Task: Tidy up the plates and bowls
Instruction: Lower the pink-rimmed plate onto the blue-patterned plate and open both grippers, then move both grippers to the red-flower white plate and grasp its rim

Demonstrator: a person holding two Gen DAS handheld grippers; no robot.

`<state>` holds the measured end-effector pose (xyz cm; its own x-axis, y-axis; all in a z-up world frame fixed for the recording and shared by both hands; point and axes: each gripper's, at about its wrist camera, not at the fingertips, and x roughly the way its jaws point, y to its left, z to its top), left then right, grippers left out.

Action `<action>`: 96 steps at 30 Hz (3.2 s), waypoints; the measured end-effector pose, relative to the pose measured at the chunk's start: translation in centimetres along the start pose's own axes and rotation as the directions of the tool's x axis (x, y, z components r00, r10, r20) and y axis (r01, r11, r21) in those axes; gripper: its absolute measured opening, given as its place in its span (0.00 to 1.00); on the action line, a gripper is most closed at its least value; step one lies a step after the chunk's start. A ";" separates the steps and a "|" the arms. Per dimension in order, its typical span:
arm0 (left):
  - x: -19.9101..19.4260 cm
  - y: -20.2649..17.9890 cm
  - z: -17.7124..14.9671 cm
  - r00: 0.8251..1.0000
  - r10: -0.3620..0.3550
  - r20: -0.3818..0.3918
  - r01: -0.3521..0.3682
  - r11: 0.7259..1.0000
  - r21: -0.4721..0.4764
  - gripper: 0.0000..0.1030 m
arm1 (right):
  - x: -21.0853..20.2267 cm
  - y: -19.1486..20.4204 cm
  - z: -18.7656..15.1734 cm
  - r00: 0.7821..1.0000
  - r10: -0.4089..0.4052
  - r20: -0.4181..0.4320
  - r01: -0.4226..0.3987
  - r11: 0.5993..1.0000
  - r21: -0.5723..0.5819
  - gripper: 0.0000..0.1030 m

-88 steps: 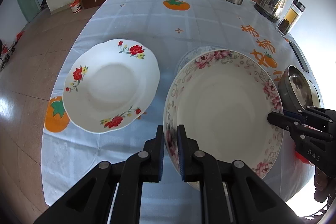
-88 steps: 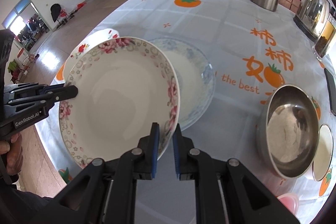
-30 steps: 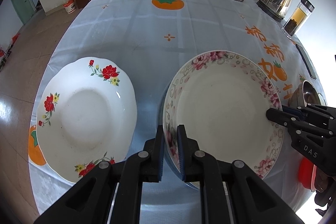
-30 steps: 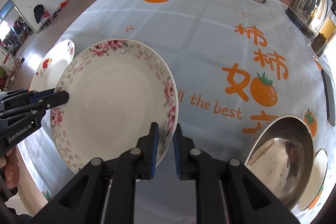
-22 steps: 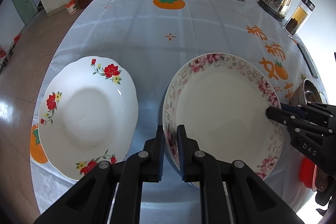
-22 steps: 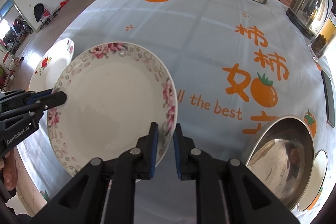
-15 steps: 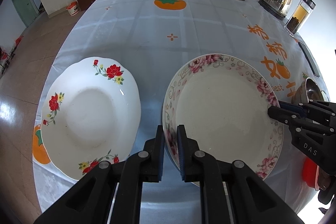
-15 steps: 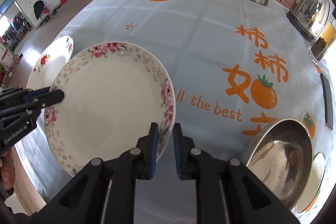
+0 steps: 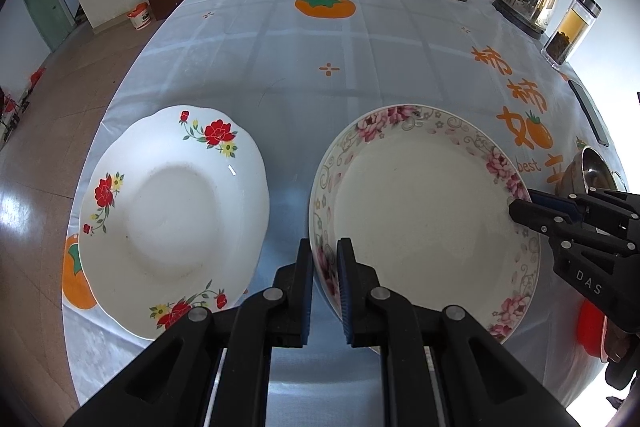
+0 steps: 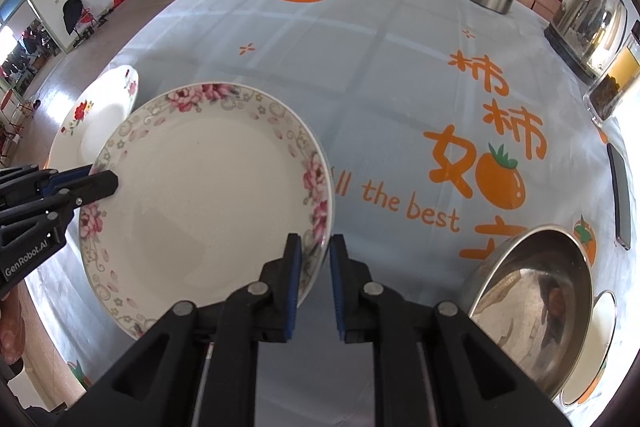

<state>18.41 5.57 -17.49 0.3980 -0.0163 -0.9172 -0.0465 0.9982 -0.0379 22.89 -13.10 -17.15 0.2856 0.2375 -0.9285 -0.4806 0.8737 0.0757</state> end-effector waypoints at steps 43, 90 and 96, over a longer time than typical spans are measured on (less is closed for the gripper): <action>-0.1 0.8 -0.7 0.999 -0.038 0.000 0.038 0.999 -0.037 0.12 | 0.0 0.5 -0.1 0.999 -0.042 0.015 0.043 0.999 -0.031 0.15; -3.5 4.2 -1.8 0.997 0.005 0.078 0.004 0.994 -0.113 0.66 | -3.6 3.7 2.1 0.983 -0.029 0.181 0.038 0.998 -0.050 0.67; -3.8 5.6 -1.8 0.997 0.010 0.075 0.000 0.990 -0.138 0.66 | -2.9 5.0 3.4 0.987 -0.003 0.162 0.014 0.998 -0.068 0.67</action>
<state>14.98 11.16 -14.91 0.4654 -0.0018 -0.8851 -0.1722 0.9807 -0.0925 22.44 -7.96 -12.81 0.4175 0.3008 -0.8574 -0.5320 0.8459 0.0377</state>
